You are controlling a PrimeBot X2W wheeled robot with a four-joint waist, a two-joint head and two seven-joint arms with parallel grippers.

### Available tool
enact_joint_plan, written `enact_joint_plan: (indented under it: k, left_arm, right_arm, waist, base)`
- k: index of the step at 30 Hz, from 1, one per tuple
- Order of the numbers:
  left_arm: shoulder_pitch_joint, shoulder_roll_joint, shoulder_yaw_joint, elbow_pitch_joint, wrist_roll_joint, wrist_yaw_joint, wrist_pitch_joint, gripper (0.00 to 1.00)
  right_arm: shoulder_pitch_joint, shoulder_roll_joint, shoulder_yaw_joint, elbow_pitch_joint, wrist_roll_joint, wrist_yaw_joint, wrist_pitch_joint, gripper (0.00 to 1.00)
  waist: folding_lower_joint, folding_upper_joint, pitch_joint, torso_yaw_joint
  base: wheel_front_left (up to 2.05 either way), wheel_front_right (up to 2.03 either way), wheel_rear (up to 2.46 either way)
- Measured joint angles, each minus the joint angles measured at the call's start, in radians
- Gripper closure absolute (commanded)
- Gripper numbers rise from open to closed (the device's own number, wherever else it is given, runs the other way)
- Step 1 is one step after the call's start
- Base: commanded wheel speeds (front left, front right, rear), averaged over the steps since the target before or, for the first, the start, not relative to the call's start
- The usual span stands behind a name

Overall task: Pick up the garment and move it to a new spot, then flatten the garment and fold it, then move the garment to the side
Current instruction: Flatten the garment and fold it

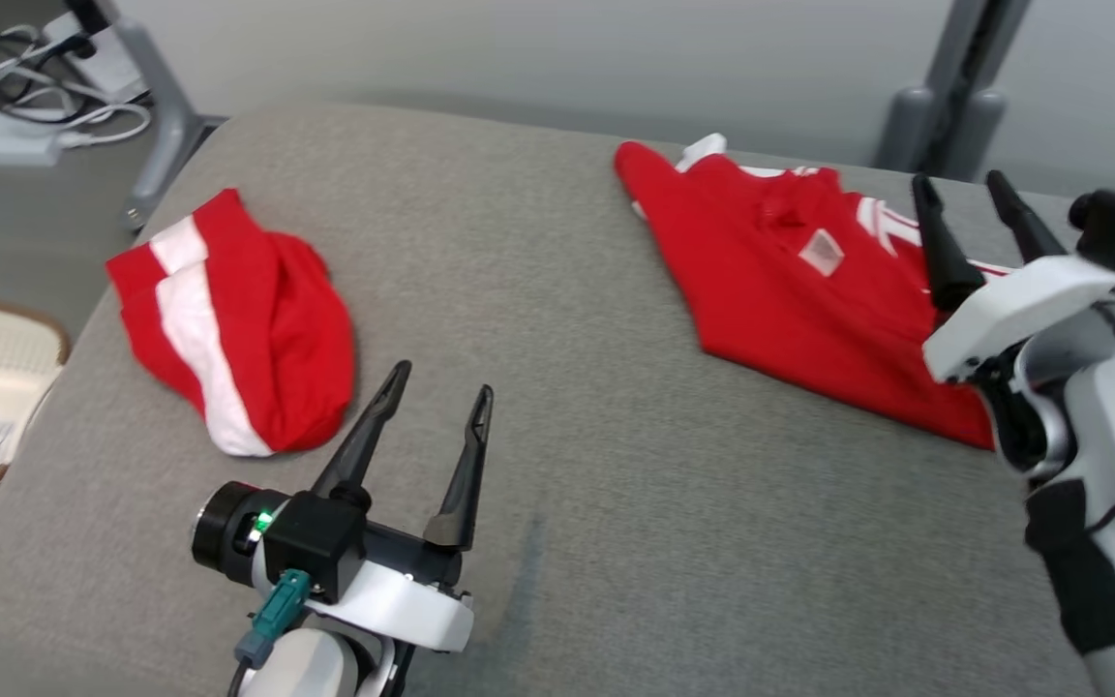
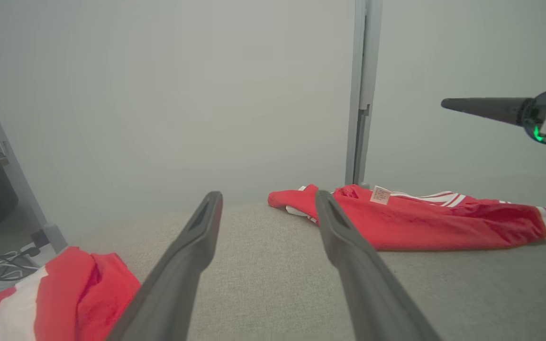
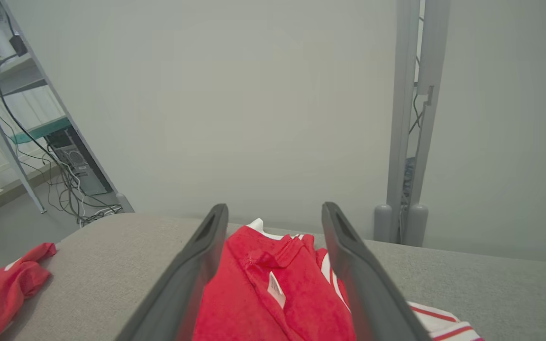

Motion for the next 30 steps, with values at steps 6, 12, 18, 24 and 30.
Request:
enact_joint_plan:
  k: [6, 12, 18, 24, 30]
  left_arm:
    - [0.001, -0.008, -0.023, 0.007, -0.005, -0.007, 0.0, 0.0]
    - [-0.001, -0.009, -0.064, -0.001, -0.045, 0.004, 0.0, 0.0]
    - [-0.016, -0.011, -0.121, -0.004, -0.073, 0.029, 0.0, 0.0]
    - [-0.036, -0.011, -0.155, -0.008, -0.115, 0.054, 0.0, 0.0]
    - [-0.036, -0.011, -0.162, -0.015, -0.125, 0.067, 0.0, 0.0]
  right_arm:
    - [-0.131, -0.033, -0.026, 0.247, 0.004, 0.0, 0.093, 0.0]
    - [-0.229, -0.041, -0.004, 0.387, 0.037, 0.0, 0.16, 0.0]
    - [-0.304, -0.075, 0.016, 0.49, 0.027, 0.0, 0.185, 0.0]
    - [-0.382, -0.1, 0.011, 0.575, 0.008, 0.0, 0.179, 0.0]
    - [-0.448, -0.106, 0.008, 0.663, -0.041, 0.0, 0.176, 0.0]
  waist:
    - [0.0, 0.0, 0.04, 0.09]
    - [0.0, 0.0, 0.085, 0.156]
    - [0.0001, 0.0, 0.122, 0.207]
    - [0.0, 0.0, 0.156, 0.251]
    - [0.0001, 0.0, 0.197, 0.267]
  base:
    - [0.0, 0.0, 0.0]
    - [0.0, 0.0, 0.0]
    - [0.0, 0.0, 0.0]
    - [0.0, 0.0, 0.0]
    - [0.0, 0.0, 0.0]
